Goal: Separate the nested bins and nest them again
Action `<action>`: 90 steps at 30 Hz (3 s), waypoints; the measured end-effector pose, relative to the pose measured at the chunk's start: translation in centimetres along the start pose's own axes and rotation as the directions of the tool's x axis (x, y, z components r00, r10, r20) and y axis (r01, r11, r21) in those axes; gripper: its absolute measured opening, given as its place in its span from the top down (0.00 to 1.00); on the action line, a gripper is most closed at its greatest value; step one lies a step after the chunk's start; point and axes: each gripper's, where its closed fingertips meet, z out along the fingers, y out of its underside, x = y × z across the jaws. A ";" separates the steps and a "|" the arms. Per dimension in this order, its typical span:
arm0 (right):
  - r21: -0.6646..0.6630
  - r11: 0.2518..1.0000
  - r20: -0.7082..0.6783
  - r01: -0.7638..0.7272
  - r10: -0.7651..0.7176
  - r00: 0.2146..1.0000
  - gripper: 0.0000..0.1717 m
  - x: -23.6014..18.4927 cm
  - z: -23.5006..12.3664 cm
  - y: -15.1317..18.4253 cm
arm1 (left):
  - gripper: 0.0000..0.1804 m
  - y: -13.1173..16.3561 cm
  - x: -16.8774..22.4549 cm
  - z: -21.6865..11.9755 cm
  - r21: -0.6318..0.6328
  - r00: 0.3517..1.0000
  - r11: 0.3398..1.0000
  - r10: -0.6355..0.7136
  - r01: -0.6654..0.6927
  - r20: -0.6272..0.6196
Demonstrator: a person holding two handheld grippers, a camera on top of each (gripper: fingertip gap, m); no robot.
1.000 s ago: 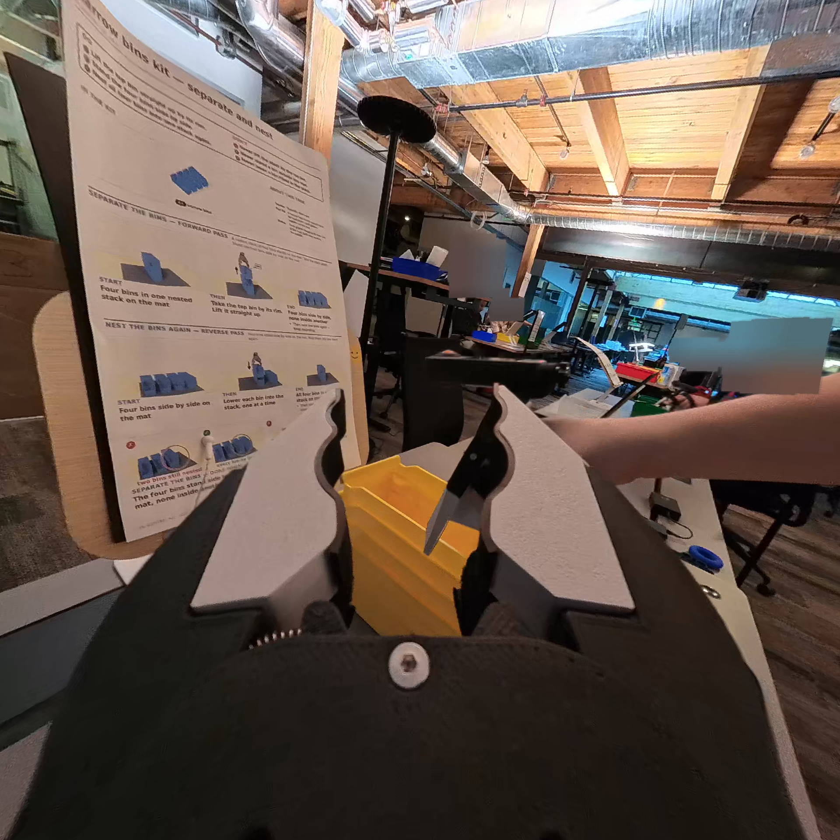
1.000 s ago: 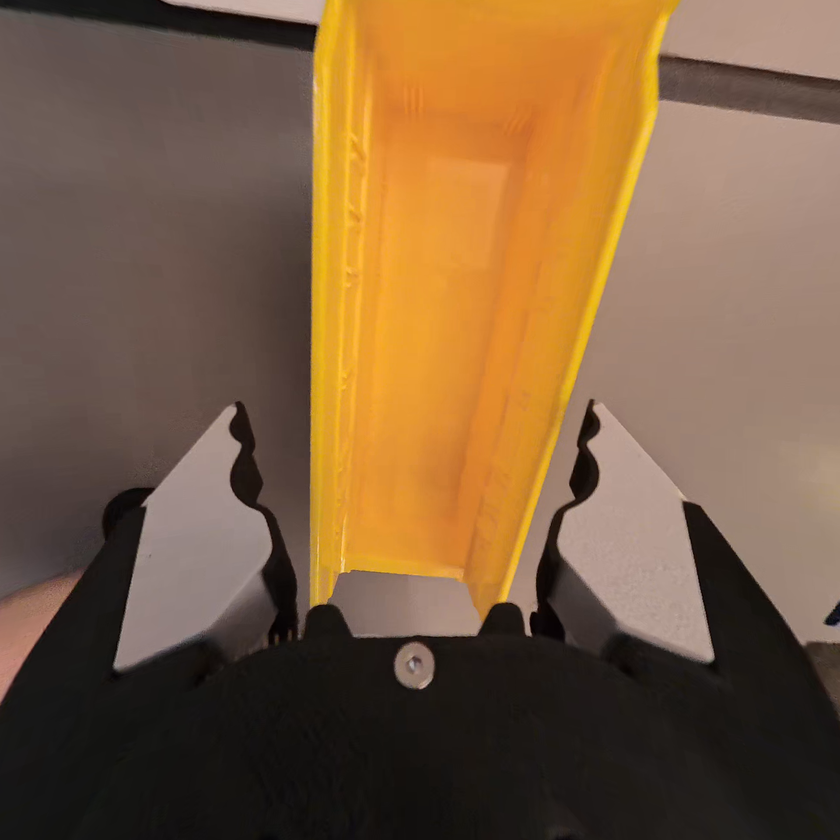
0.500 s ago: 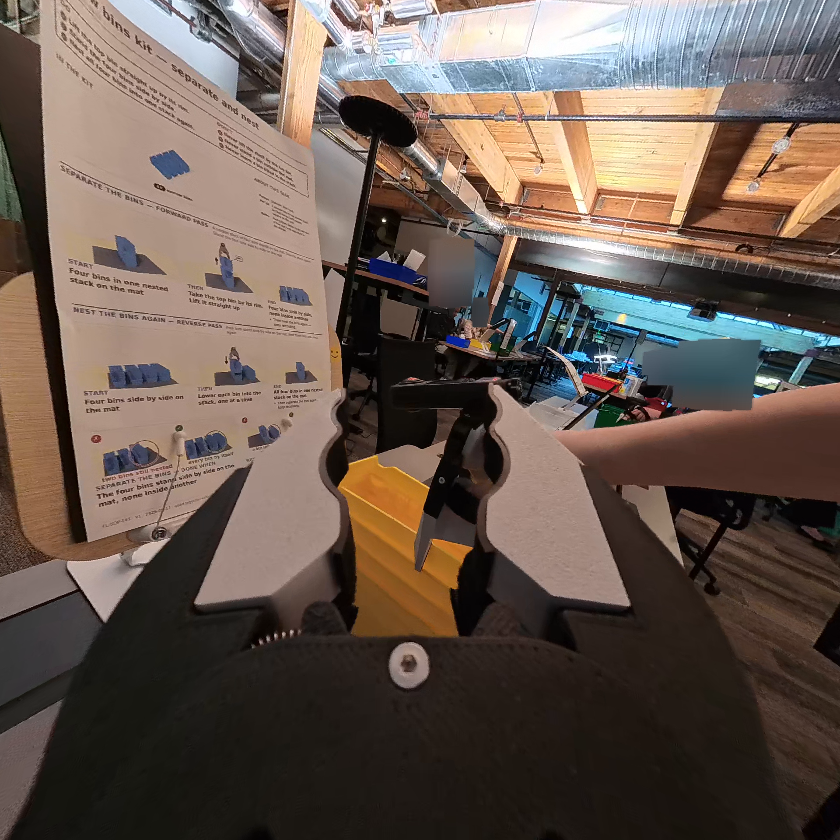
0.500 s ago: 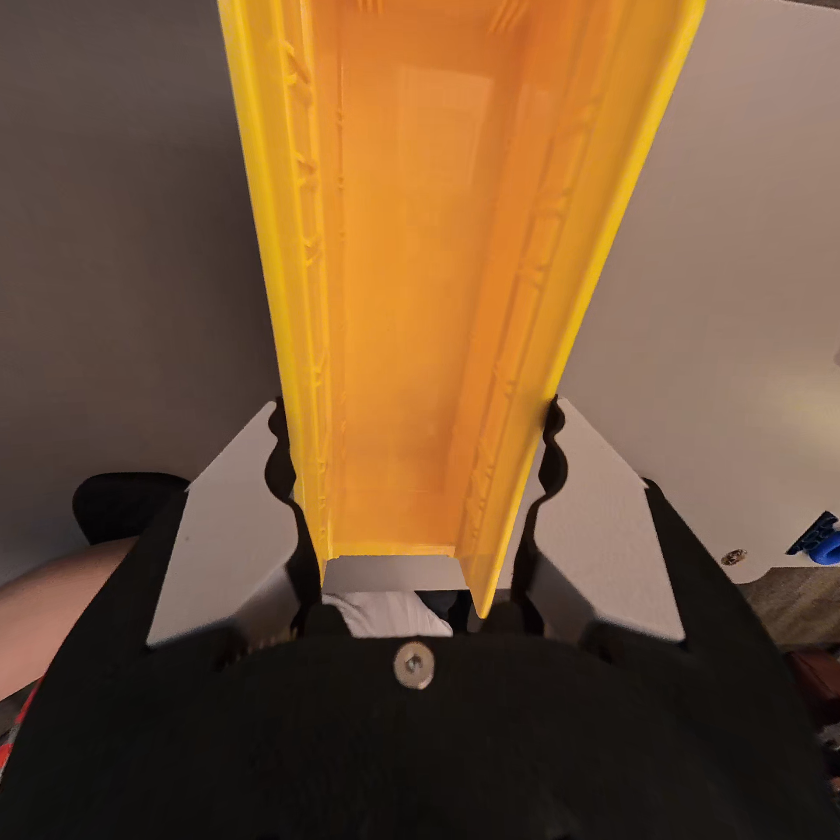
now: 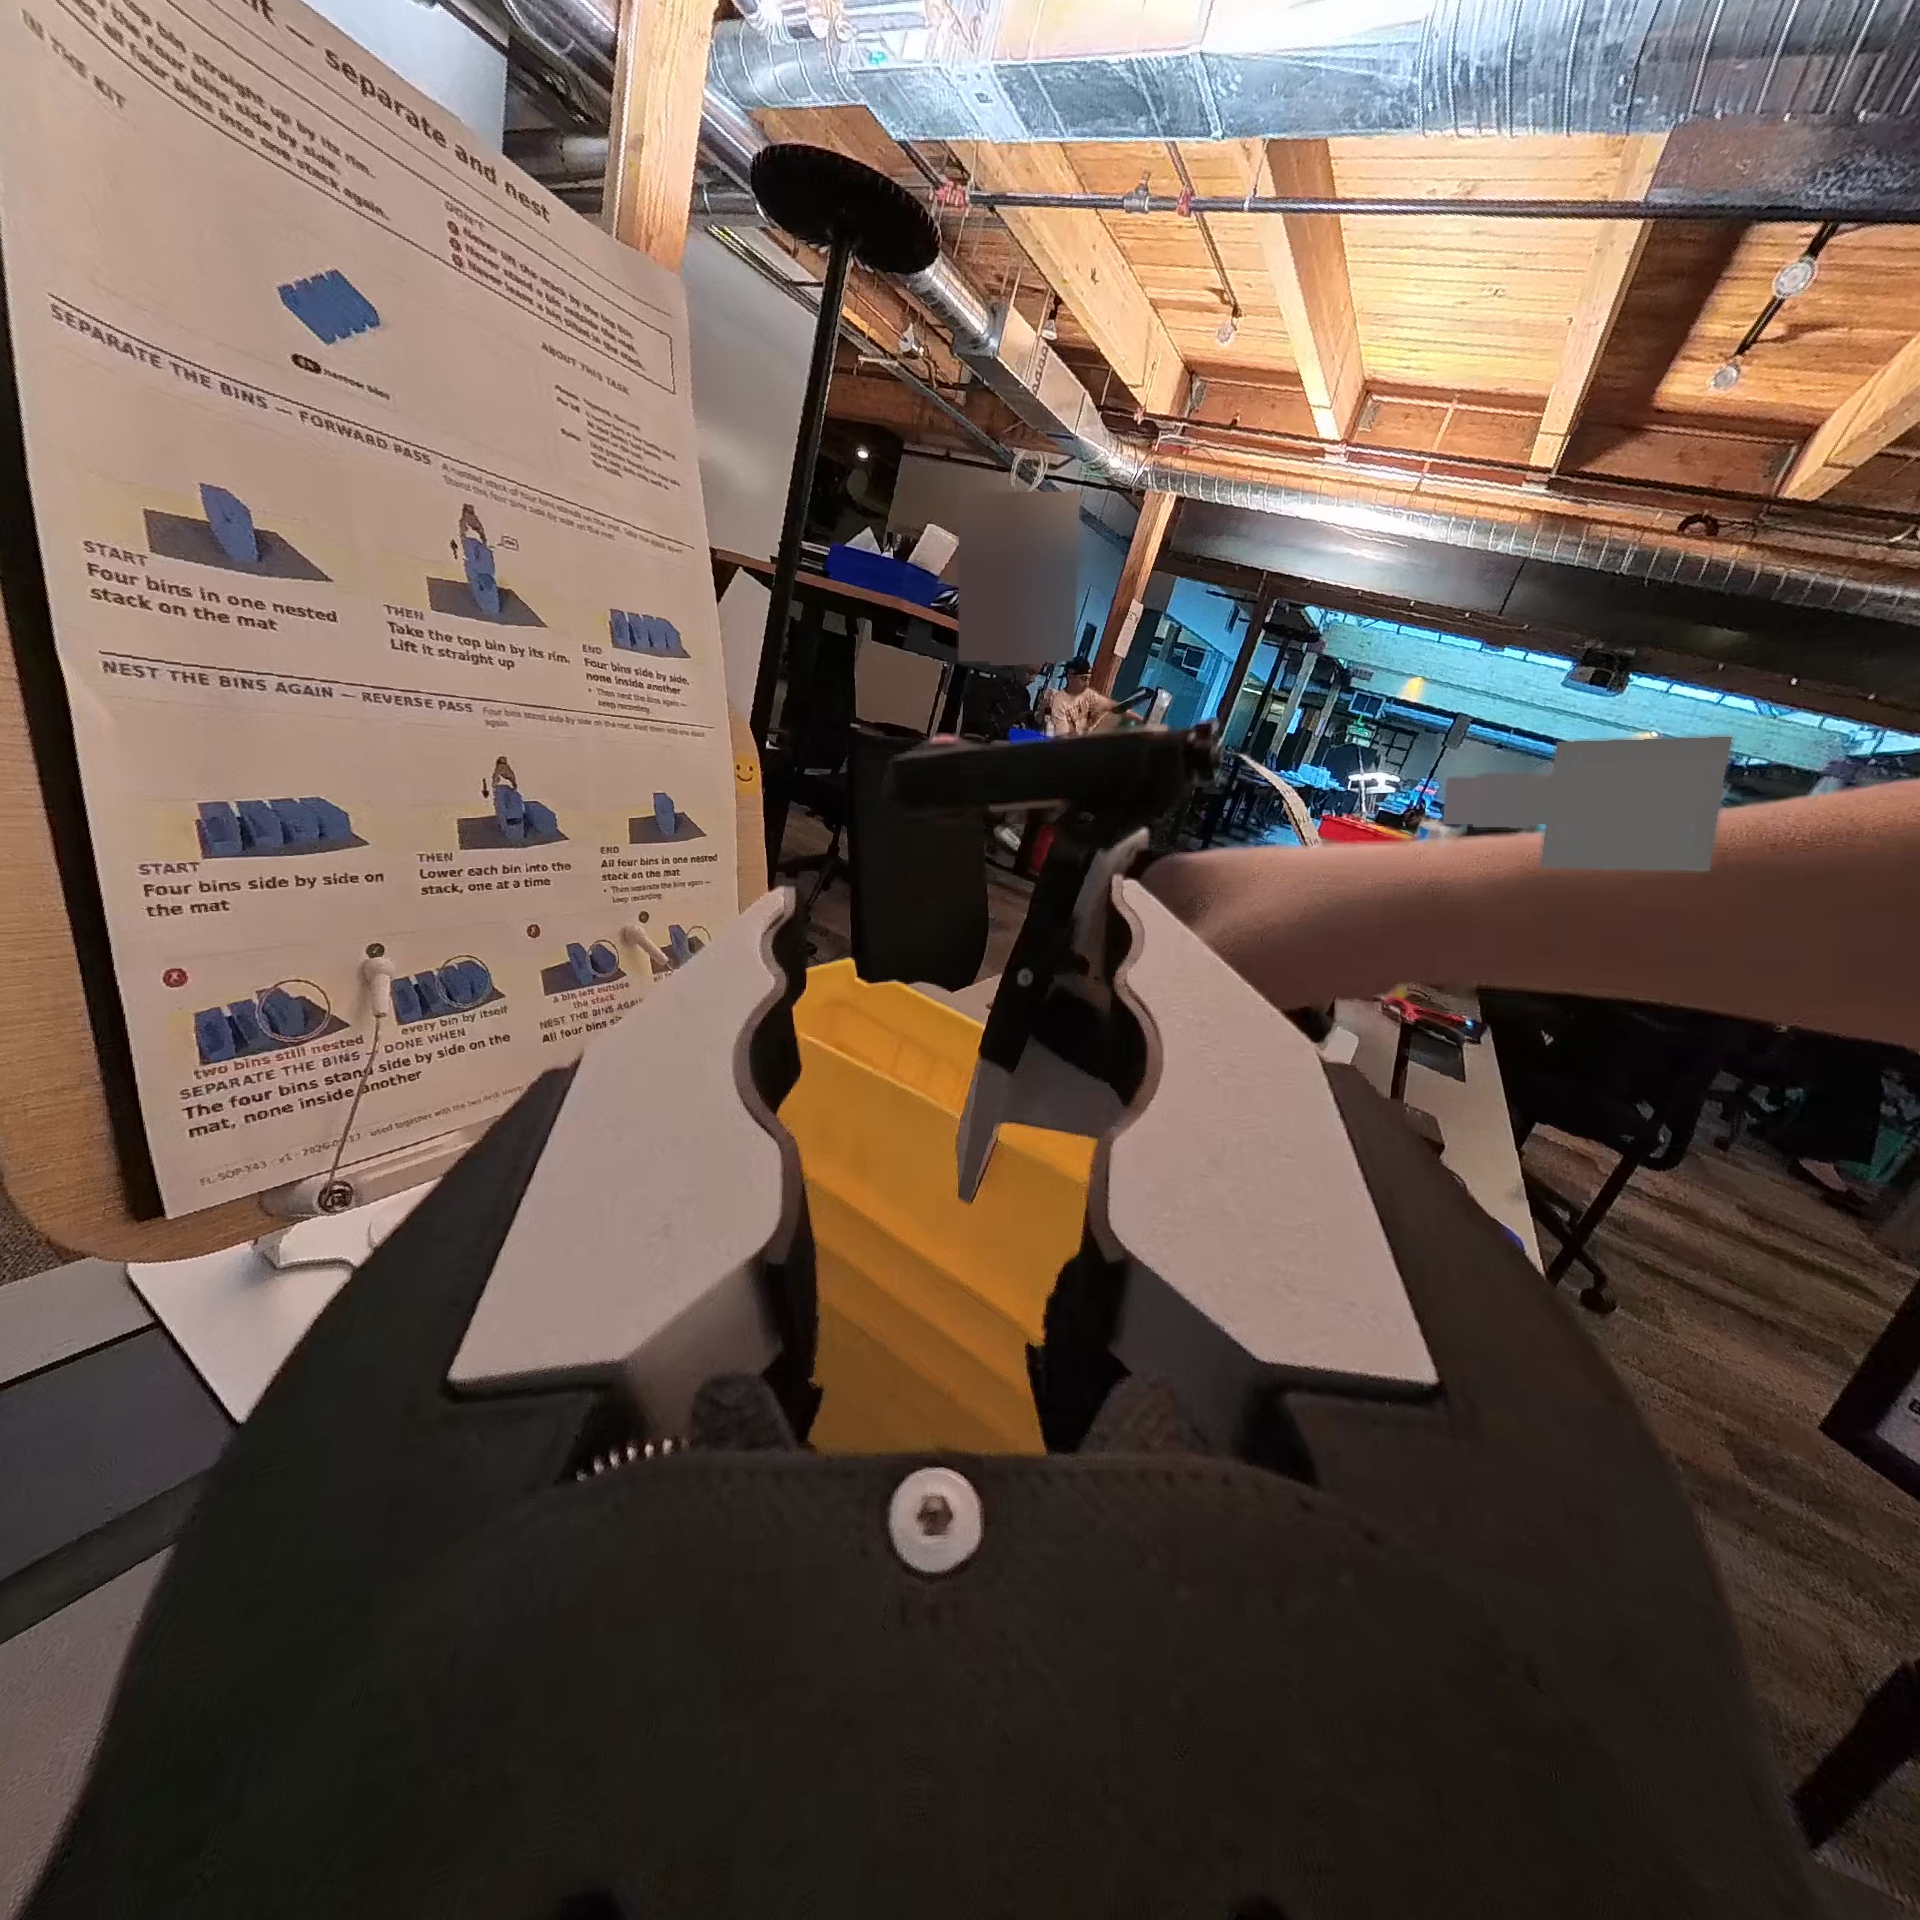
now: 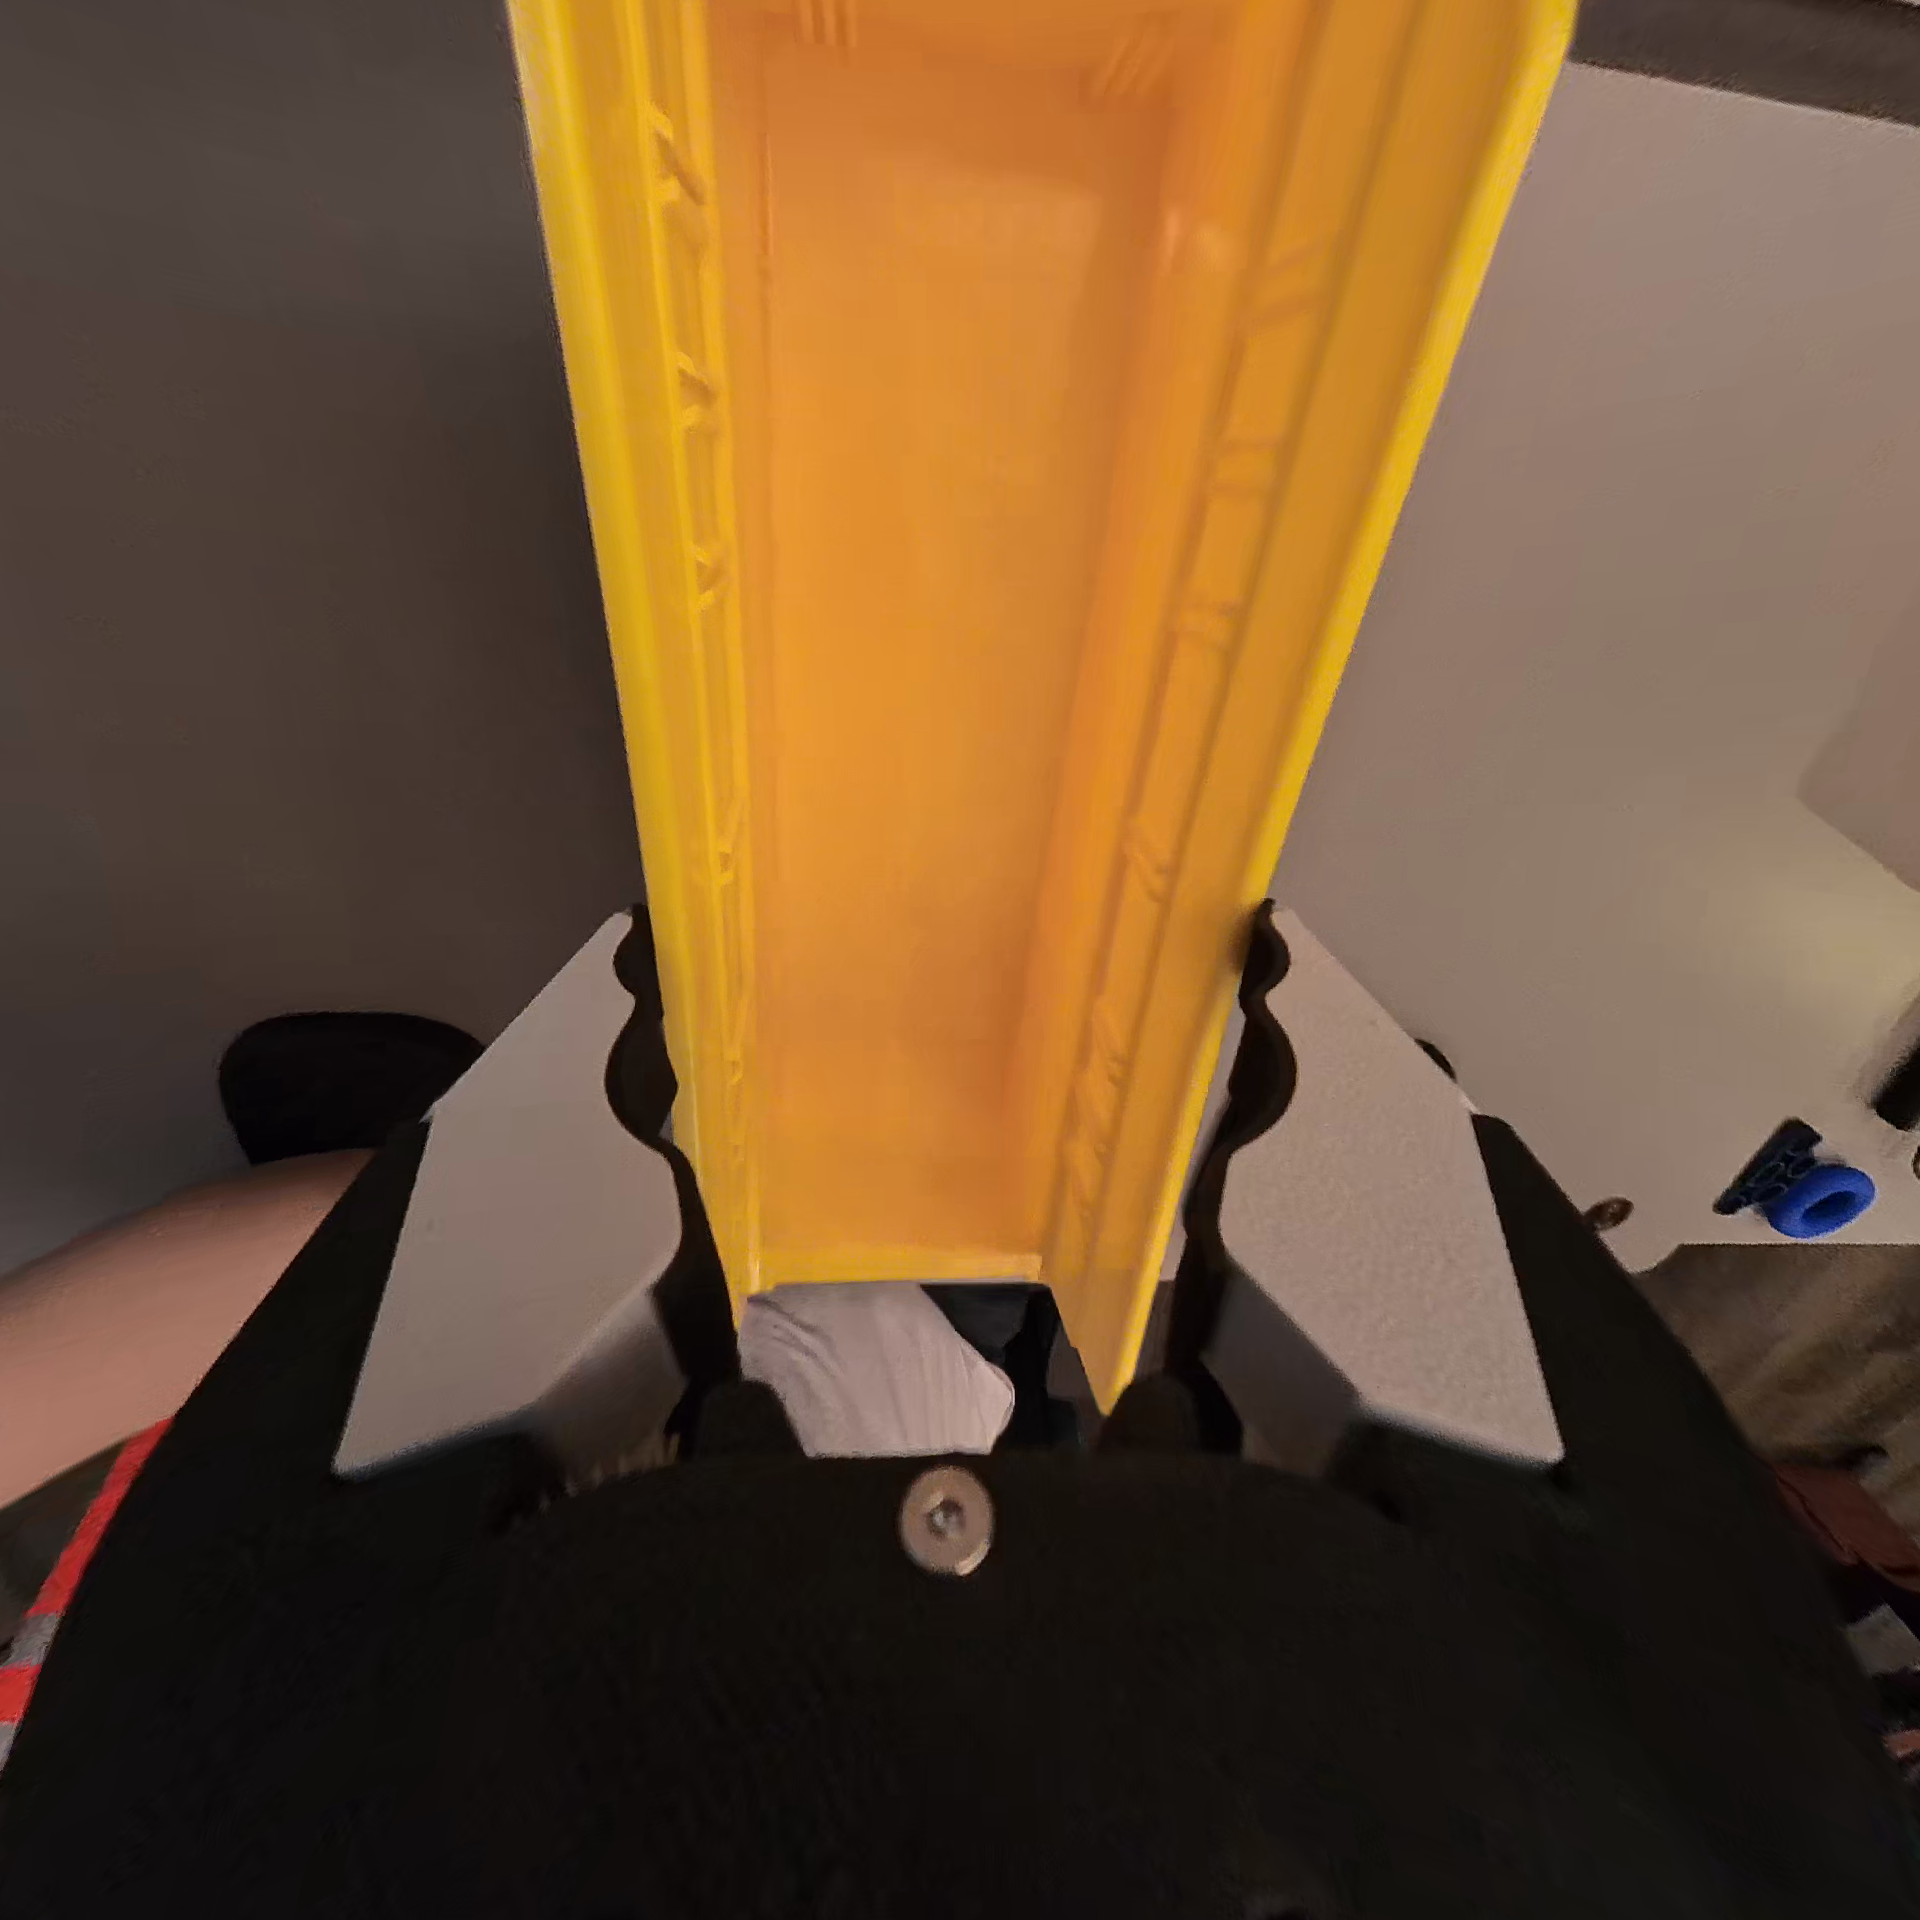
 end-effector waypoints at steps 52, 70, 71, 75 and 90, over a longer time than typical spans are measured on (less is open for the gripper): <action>0.477 0.872 -0.113 0.107 -0.059 0.992 0.26 18.4 6.9 -1.2 | 0.63 2.4 3.7 3.4 -0.112 0.992 0.986 0.124 -0.120 0.031; 0.991 -0.128 0.021 -0.033 -0.087 0.996 0.34 23.3 -14.0 1.4 | 0.35 11.6 2.5 10.7 -0.377 0.932 0.895 0.321 -0.240 0.169; 0.994 -0.094 0.047 -0.057 -0.104 0.994 0.34 23.8 -13.4 1.1 | 0.34 12.3 2.5 11.0 -0.395 0.935 0.891 0.311 -0.225 0.168; 0.986 -0.028 0.159 -0.166 -0.177 0.971 0.34 25.4 -12.0 0.7 | 0.32 15.5 2.0 11.7 -0.462 0.947 0.877 0.249 -0.131 0.205; 0.878 -0.028 0.461 -0.479 -0.228 0.858 0.34 35.8 -9.1 2.0 | 0.23 22.0 3.3 11.4 -0.752 0.828 0.391 -0.048 0.531 0.559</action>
